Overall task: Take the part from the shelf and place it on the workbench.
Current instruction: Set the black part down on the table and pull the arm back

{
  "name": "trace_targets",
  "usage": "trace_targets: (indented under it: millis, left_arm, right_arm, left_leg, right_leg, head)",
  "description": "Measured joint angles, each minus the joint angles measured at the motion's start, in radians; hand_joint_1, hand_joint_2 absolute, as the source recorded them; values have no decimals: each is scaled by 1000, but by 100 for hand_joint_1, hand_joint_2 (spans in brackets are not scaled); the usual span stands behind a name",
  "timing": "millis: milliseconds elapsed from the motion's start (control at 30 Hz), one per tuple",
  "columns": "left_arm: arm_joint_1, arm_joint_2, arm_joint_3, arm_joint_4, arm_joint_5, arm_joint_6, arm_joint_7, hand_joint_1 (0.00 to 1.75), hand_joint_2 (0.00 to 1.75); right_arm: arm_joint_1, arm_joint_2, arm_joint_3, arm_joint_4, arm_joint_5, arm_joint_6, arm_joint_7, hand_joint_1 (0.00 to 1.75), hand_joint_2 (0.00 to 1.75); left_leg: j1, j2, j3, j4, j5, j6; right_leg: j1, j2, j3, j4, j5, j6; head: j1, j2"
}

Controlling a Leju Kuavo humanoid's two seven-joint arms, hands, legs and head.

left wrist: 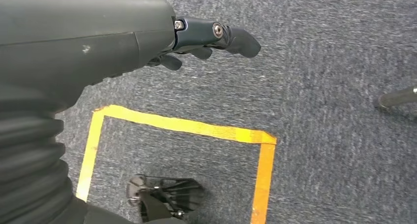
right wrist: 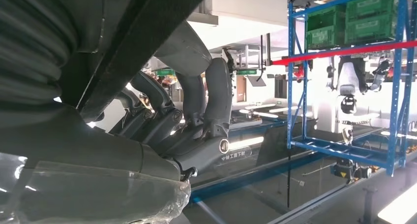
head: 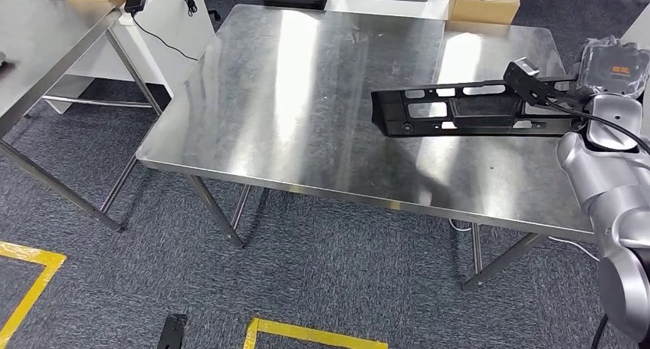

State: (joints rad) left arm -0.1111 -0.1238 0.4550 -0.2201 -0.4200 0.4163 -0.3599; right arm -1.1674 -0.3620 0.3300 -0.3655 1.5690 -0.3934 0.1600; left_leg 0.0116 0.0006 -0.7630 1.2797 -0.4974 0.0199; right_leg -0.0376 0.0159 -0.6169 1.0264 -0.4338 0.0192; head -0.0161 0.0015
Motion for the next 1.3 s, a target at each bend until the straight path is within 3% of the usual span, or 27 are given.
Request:
trace_targets:
  millis: [67,100,133,267,300,367,433,467,500,567,600,633,700,733,800,867,933,967,1000,1067,1133,1267,1300]
  left_arm:
    - [0,2,1,0,0,0,-1,0,175]
    - [-1,2,1,0,0,0,-2,0,175]
    - [-1,3,1,0,0,-1,-3,0,175]
    - [-3,5,4,0,1,-4,-14,0,175]
    - [-4,5,5,0,1,-5,-16,0,175]
    - [-8,5,6,0,1,-6,-19,0,175]
    - [-9,5,9,0,1,-2,-26,0,175]
    - [-7,4,10,0,0,5,-36,0,175]
    - [-6,3,11,0,-2,17,-54,0,175]
    - [-5,2,12,0,-4,51,-103,0,175]
    - [-5,2,14,0,-4,71,-130,0,175]
    - [-5,2,17,-1,-1,84,-153,0,175]
    - [-5,3,26,-1,11,96,-182,0,175]
    - [-5,3,31,-2,18,92,-189,0,175]
    - [-6,4,41,-2,29,83,-196,0,87]
    - [-9,4,49,-2,32,73,-189,0,0]
    - [-10,4,53,-2,26,63,-172,0,0]
    - [-10,4,54,-2,21,56,-160,0,0]
    - [-10,5,54,-2,16,49,-150,0,0]
    - [-10,7,54,-2,8,40,-133,0,0]
    - [-11,10,54,-2,4,37,-127,0,0]
    - [-11,14,54,-2,2,22,-102,0,0]
    - [-12,14,54,-2,1,16,-93,0,0]
  right_arm:
    - [1,2,0,0,-3,0,1,175,175]
    - [1,4,0,1,-8,0,-1,175,175]
    - [2,5,0,2,-15,1,-7,175,175]
    - [29,6,-6,7,-49,3,-26,175,175]
    - [34,6,-8,8,-53,2,-27,175,175]
    - [47,6,-11,11,-56,-2,-27,175,175]
    - [67,1,-12,16,-58,-3,-28,175,175]
    - [78,-2,-13,17,-58,-3,-29,175,175]
    - [86,-4,-14,19,-58,-2,-31,175,175]
    - [95,-10,-19,20,-58,0,-37,175,175]
    - [97,-13,-22,21,-58,2,-40,175,175]
    - [99,-16,-23,22,-58,4,-42,131,175]
    - [107,-19,-27,24,-57,6,-44,44,175]
    - [111,-20,-29,25,-56,6,-44,0,175]
    - [115,-21,-31,25,-55,6,-44,0,175]
    - [113,-20,-34,25,-54,6,-44,0,175]
    - [116,-19,-35,25,-54,6,-42,0,175]
    - [118,-19,-36,25,-54,6,-40,0,175]
    - [121,-19,-37,25,-54,6,-38,0,175]
    - [123,-19,-38,25,-54,7,-35,0,175]
    - [123,-20,-39,25,-53,7,-34,0,175]
    - [126,-25,-47,25,-57,31,-23,0,175]
    - [125,-29,-52,26,-65,53,-17,0,175]
  left_leg:
    - [-6,-1,48,-134,89,21]
    - [-10,-1,71,-189,114,32]
    - [-14,0,87,-224,120,40]
    - [-23,1,139,-294,111,72]
    - [-24,0,154,-305,114,80]
    - [-27,-2,169,-314,118,88]
    - [-27,-5,173,-313,114,88]
    - [-26,-6,175,-311,111,84]
    - [-25,-7,177,-308,106,79]
    - [-21,-10,178,-291,90,62]
    - [-20,-10,176,-280,81,52]
    - [-21,-11,171,-272,72,44]
    - [-24,-9,165,-258,61,32]
    - [-23,-9,165,-254,56,28]
    - [-19,-7,154,-215,36,16]
    - [-12,-5,99,-108,-12,1]
    - [-4,-5,25,9,-56,-8]
    - [-1,-5,4,28,-57,-9]
    - [0,-5,4,8,-37,-7]
    - [0,-5,56,-124,42,5]
    - [-6,-4,104,-231,88,18]
    - [-14,-5,129,-272,105,44]
    - [-14,-4,137,-285,113,50]
  right_leg:
    - [4,2,17,-3,-10,2]
    - [5,2,24,-7,-14,3]
    - [5,3,28,-14,-17,6]
    - [15,-1,38,-2,-3,38]
    - [16,-3,28,19,-15,36]
    - [13,-6,-25,116,-58,27]
    - [8,-6,-96,219,-88,30]
    - [6,-6,-116,230,-85,37]
    - [2,-7,-113,199,-62,49]
    - [-7,-12,-70,66,10,81]
    - [-8,-16,-51,9,27,85]
    - [-5,-19,-37,-22,38,78]
    - [-1,-19,-33,-28,35,43]
    - [-4,-18,-28,-25,41,32]
    - [-10,-16,-19,-25,42,20]
    - [-10,-14,-11,-25,37,12]
    - [-8,-13,-9,-25,33,7]
    - [-7,-12,-8,-25,31,5]
    - [-7,-11,-6,-25,29,5]
    - [-6,-9,-1,-26,26,7]
    - [-3,-8,4,-29,24,12]
    - [2,-8,6,-34,20,30]
    - [4,-9,-2,-17,10,30]
  head:
    - [1,0]
    - [2,0]
    - [1,0]
    - [-1,0]
    - [-2,0]
    - [-1,0]
    - [1,0]
    - [1,0]
    - [1,0]
    - [1,0]
    - [3,0]
    - [3,0]
    - [3,0]
    - [1,0]
    - [-1,0]
    - [-2,0]
    - [-2,0]
    - [-3,0]
    - [-3,0]
    - [-3,0]
    - [-2,0]
    - [-1,0]
    - [0,0]
